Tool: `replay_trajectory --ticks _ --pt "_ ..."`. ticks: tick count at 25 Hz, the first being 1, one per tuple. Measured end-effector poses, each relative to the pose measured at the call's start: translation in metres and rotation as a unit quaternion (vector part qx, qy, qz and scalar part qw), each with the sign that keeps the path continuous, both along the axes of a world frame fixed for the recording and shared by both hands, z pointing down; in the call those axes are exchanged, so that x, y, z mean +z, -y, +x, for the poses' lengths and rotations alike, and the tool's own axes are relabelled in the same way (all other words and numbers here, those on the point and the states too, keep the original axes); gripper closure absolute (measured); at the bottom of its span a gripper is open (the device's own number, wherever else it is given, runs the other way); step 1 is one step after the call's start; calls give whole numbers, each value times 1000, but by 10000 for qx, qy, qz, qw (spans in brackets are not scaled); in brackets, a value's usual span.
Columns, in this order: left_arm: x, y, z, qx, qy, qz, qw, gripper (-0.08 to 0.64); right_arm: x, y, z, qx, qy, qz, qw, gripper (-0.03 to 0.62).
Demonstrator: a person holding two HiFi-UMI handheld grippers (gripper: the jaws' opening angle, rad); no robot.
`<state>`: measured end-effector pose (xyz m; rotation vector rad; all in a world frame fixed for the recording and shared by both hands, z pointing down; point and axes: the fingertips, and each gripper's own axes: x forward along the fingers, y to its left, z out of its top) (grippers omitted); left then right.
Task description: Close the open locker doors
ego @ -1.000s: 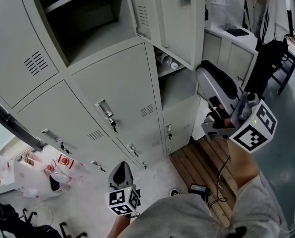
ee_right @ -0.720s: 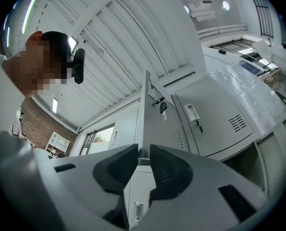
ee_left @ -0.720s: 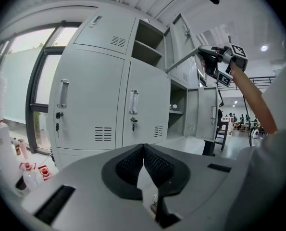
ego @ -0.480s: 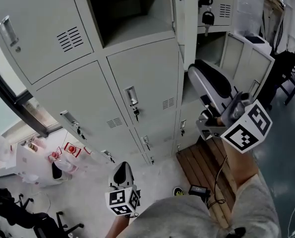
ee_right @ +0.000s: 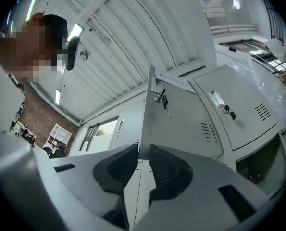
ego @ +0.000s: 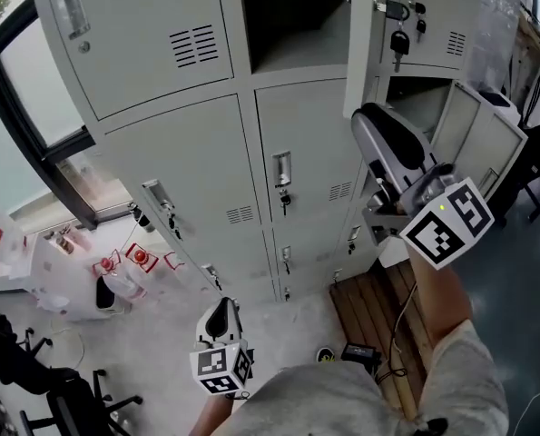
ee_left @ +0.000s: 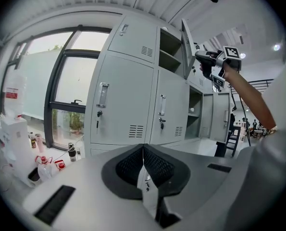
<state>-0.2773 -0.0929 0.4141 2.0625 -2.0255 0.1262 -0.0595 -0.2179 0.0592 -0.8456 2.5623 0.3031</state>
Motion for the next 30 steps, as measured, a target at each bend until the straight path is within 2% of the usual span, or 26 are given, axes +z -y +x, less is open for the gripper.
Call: replay_trajectory --ticks 10,18,30 --pt "1 -13 -35 -448 -57 44 9990 549 -2 21 -46 -84 -102 48 9999 506" --pt "1 -22 -65 -906 53 17 9959 549 -4 50 -73 -127 -48 12 9999 509" --pt "7 -19 -75 -1407 -7 -76 9900 549 -2 108 -101 -162 -195 -158 9996 514"
